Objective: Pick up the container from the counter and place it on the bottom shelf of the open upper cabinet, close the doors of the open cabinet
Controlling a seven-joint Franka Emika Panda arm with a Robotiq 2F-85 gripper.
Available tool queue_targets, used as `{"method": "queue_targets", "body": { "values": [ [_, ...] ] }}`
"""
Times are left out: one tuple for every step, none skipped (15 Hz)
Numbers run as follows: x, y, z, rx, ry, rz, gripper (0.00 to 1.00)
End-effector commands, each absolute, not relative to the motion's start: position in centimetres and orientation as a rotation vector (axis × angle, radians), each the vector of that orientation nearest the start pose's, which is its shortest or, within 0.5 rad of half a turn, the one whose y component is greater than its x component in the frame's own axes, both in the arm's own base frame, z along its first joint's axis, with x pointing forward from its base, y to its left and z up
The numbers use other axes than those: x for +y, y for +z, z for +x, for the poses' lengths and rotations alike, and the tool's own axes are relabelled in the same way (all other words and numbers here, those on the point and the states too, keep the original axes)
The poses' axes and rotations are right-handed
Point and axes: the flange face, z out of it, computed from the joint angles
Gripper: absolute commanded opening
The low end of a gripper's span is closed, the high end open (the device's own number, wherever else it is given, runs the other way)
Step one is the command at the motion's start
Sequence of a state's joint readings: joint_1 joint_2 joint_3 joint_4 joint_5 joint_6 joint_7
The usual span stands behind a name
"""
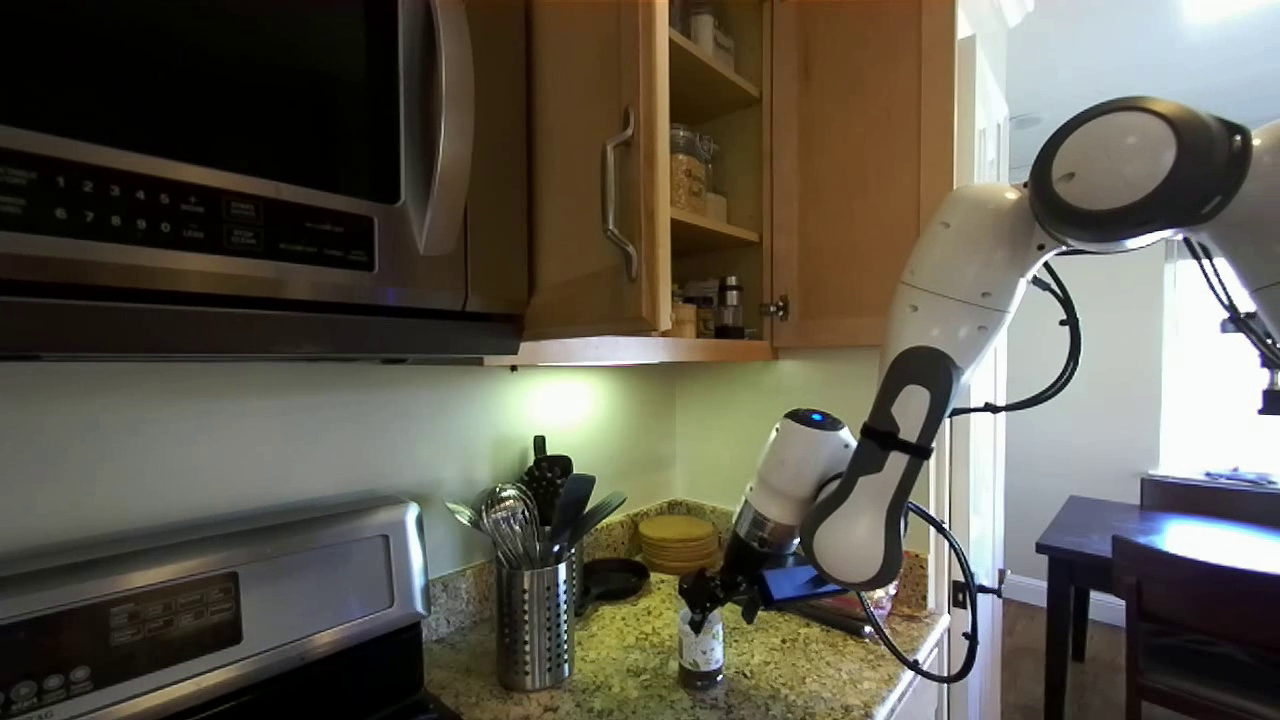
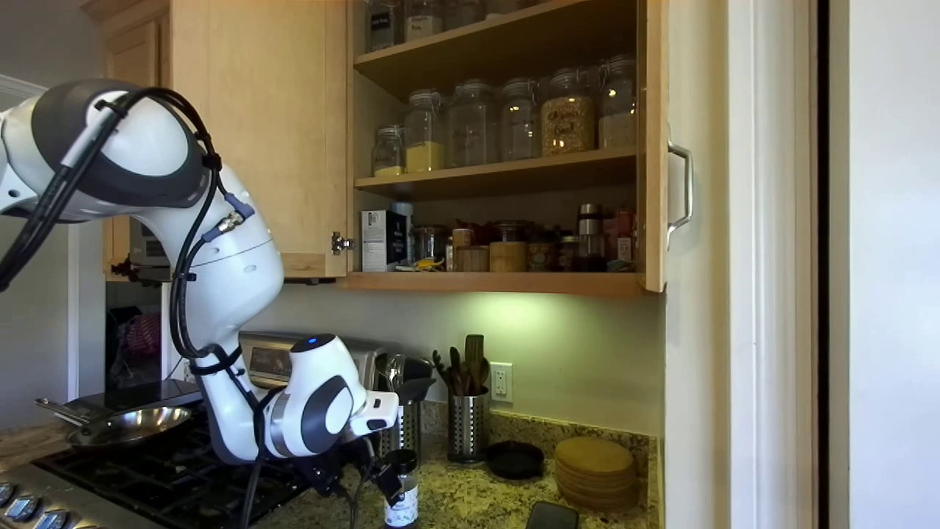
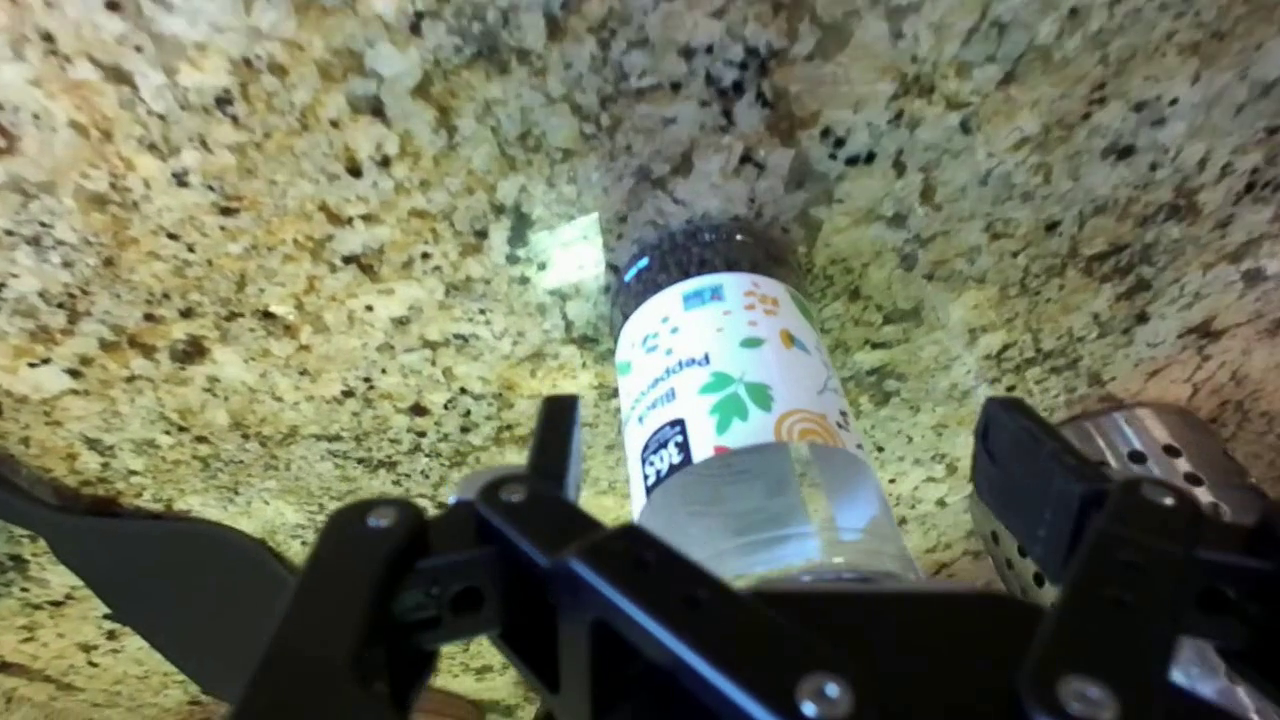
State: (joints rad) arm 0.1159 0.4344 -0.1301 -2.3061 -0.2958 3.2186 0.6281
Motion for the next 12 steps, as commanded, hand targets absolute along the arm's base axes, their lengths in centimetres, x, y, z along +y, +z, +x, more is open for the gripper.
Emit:
{"method": "queue_targets", "body": {
  "values": [
    [1.0, 20.6, 56.0, 0.428, -0.888, -2.923, 1.00],
    [0.9, 20.4, 56.1, 0.416, -0.918, -2.912, 1.00],
    [0.7, 20.3, 56.3, 0.405, -0.949, -2.905, 1.00],
    [0.8, 20.1, 56.4, 0.394, -0.965, -2.895, 1.00],
    [1.0, 20.0, 56.5, 0.379, -0.976, -2.882, 1.00],
    [1.3, 19.9, 56.6, 0.363, -0.991, -2.870, 1.00],
    [1.4, 19.9, 56.6, 0.349, -1.004, -2.865, 1.00],
    [2.0, 21.2, 57.9, 0.334, -1.005, -2.858, 1.00],
    [2.3, 21.2, 58.2, 0.303, -1.017, -2.860, 1.00],
    [2.6, 21.5, 58.7, 0.276, -1.034, -2.857, 1.00],
    [2.8, 21.8, 59.1, 0.252, -1.051, -2.856, 1.00],
    [3.0, 22.1, 59.6, 0.233, -1.066, -2.851, 1.00]
  ]
}}
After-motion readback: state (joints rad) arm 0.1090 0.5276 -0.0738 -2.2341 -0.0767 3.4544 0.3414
